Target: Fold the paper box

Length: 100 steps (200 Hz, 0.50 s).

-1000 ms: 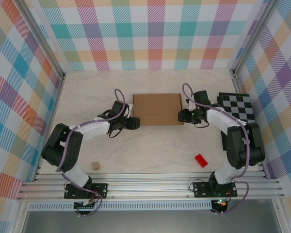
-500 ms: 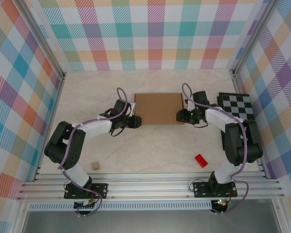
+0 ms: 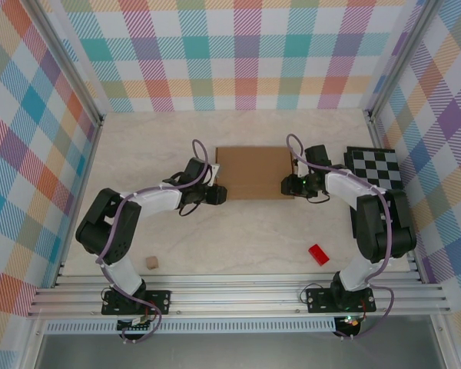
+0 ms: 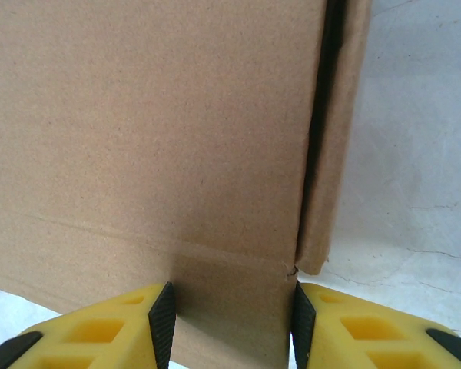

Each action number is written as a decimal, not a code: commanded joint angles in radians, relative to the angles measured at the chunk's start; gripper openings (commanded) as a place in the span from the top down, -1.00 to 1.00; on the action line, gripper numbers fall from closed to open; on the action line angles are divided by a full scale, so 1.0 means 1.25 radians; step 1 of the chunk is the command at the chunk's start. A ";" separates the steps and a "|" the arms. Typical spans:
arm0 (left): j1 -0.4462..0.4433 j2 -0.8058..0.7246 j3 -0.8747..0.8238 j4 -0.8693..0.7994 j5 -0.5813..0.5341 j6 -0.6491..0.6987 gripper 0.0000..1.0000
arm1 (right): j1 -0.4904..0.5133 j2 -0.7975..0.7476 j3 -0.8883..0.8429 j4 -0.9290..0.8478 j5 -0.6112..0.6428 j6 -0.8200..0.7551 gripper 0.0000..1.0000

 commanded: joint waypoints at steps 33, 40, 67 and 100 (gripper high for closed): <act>-0.011 -0.002 0.021 -0.007 -0.029 0.044 0.14 | 0.004 -0.015 0.019 -0.033 0.031 -0.028 0.09; -0.011 -0.008 0.020 -0.010 -0.030 0.044 0.14 | 0.003 -0.017 0.022 -0.037 0.035 -0.029 0.08; -0.012 -0.038 0.013 -0.015 -0.035 0.043 0.13 | 0.003 -0.028 0.024 -0.050 0.048 -0.030 0.07; -0.012 -0.056 0.006 -0.016 -0.038 0.042 0.13 | 0.003 -0.029 0.027 -0.052 0.048 -0.031 0.08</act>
